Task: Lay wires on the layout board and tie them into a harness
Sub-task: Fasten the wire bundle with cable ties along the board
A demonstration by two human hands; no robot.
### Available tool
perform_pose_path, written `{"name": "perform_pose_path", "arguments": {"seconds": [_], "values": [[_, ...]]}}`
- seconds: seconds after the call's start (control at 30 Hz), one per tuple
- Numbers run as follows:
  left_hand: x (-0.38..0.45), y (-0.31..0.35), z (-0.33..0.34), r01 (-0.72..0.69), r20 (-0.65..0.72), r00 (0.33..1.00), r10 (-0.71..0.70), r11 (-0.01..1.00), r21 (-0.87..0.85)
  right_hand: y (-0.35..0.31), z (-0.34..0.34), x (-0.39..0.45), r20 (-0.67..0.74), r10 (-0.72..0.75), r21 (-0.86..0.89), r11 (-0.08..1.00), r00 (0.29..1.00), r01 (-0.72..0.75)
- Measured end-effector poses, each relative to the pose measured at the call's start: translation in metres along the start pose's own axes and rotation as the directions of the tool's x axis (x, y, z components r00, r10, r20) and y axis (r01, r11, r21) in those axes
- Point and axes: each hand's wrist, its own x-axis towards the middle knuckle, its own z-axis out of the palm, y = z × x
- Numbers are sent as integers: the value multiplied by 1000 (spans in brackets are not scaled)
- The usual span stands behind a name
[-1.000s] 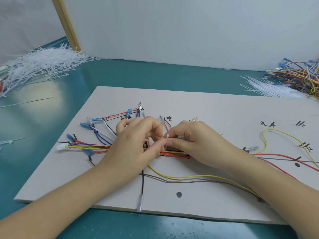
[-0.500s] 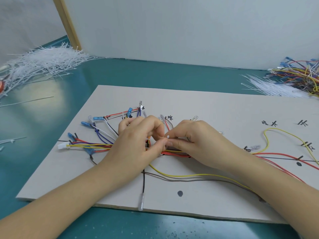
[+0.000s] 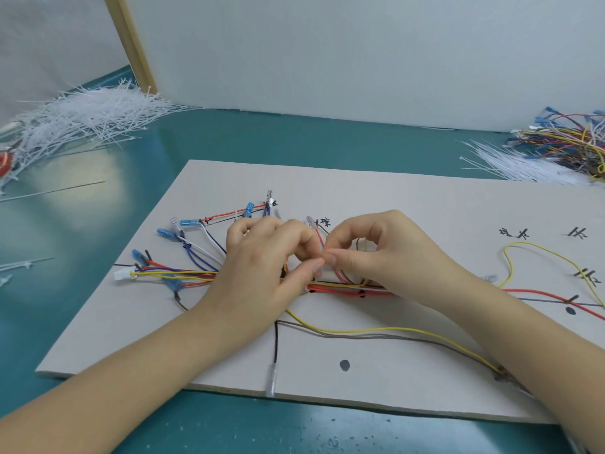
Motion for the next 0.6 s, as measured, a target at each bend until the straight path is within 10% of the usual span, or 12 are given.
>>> {"name": "perform_pose_path", "arguments": {"seconds": [0.27, 0.6], "values": [[8, -6, -3, 170, 88, 984, -157, 972, -162, 2, 7, -5, -70, -278, -434, 873, 958, 222], [12, -5, -7, 201, 191, 968, -163, 958, -206, 4, 9, -4, -60, -319, -345, 896, 946, 281]]}}
